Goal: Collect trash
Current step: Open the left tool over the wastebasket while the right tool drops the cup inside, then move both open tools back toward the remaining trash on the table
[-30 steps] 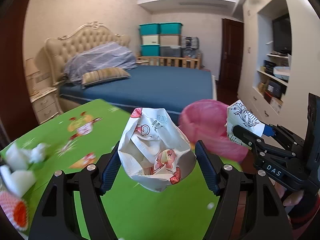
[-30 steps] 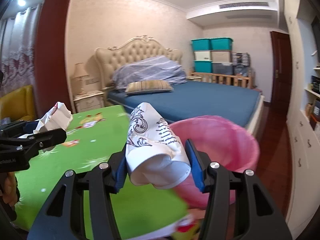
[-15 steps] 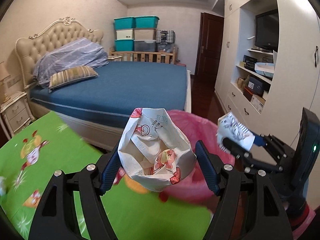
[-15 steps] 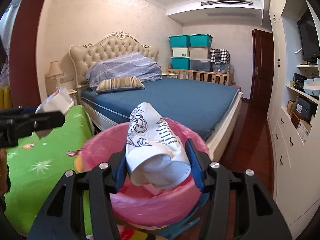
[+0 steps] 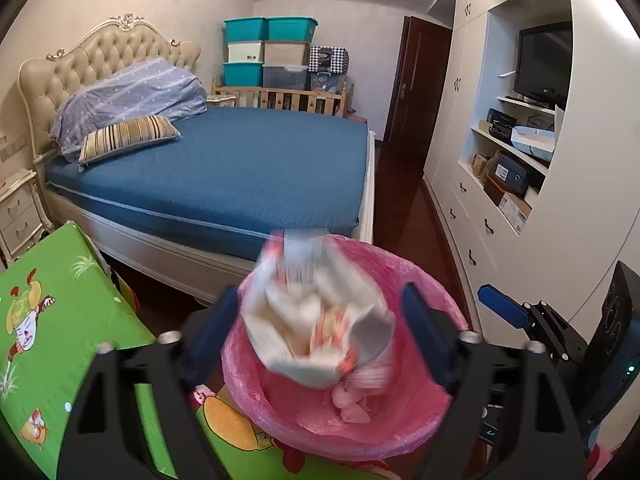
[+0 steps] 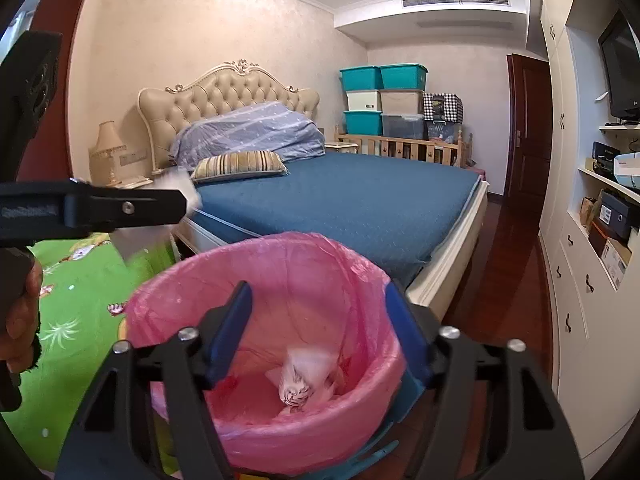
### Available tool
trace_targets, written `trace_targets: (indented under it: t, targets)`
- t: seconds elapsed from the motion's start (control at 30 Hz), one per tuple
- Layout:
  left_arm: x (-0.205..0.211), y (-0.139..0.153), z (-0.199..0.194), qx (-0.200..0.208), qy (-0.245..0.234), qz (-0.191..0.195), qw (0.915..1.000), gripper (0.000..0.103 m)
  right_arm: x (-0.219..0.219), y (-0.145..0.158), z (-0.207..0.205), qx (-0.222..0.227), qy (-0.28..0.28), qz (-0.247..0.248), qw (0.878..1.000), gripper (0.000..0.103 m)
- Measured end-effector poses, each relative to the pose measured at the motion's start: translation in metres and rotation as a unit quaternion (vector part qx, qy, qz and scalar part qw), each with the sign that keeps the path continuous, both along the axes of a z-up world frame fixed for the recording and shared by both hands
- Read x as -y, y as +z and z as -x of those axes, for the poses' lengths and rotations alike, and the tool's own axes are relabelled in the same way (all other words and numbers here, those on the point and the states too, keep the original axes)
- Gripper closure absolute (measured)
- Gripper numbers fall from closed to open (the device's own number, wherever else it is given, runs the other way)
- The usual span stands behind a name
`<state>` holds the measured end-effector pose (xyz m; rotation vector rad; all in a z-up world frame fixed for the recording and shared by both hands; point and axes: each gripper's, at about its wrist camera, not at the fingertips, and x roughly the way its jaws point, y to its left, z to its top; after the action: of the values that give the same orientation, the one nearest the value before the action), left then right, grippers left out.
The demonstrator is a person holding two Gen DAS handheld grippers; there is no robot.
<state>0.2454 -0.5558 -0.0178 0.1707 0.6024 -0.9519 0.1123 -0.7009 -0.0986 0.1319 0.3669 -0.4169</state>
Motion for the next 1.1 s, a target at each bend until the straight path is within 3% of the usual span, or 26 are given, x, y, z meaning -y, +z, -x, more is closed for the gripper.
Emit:
trace_targets:
  t: [0.2, 0.37, 0.53, 0.87, 1.1]
  targets:
    - [-0.025, 0.005, 0.004, 0.025, 0.018, -0.002, 0.9995, 0.017, 0.005, 0.006, 0.037, 0.028, -0.019, -0.019, 0.999, 0.03]
    - [-0.073, 0.008, 0.016, 0.04, 0.055, 0.003, 0.9977, 0.013, -0.007, 0.008, 0.06, 0.022, -0.02, -0.019, 0.999, 0.027]
    - [-0.13, 0.0, 0.036, 0.045, 0.08, -0.017, 0.9956, 0.013, -0.035, 0.008, 0.063, 0.015, 0.003, -0.03, 0.999, 0.024]
    - [-0.268, -0.009, 0.064, 0.046, 0.158, -0.039, 0.9856, 0.013, -0.165, 0.019, 0.01, -0.006, 0.14, -0.012, 0.99, 0.023]
    - [-0.38, 0.009, 0.093, 0.105, 0.254, -0.043, 0.9606, 0.013, -0.268, 0.027, -0.022, -0.021, 0.233, 0.002, 0.972, 0.022]
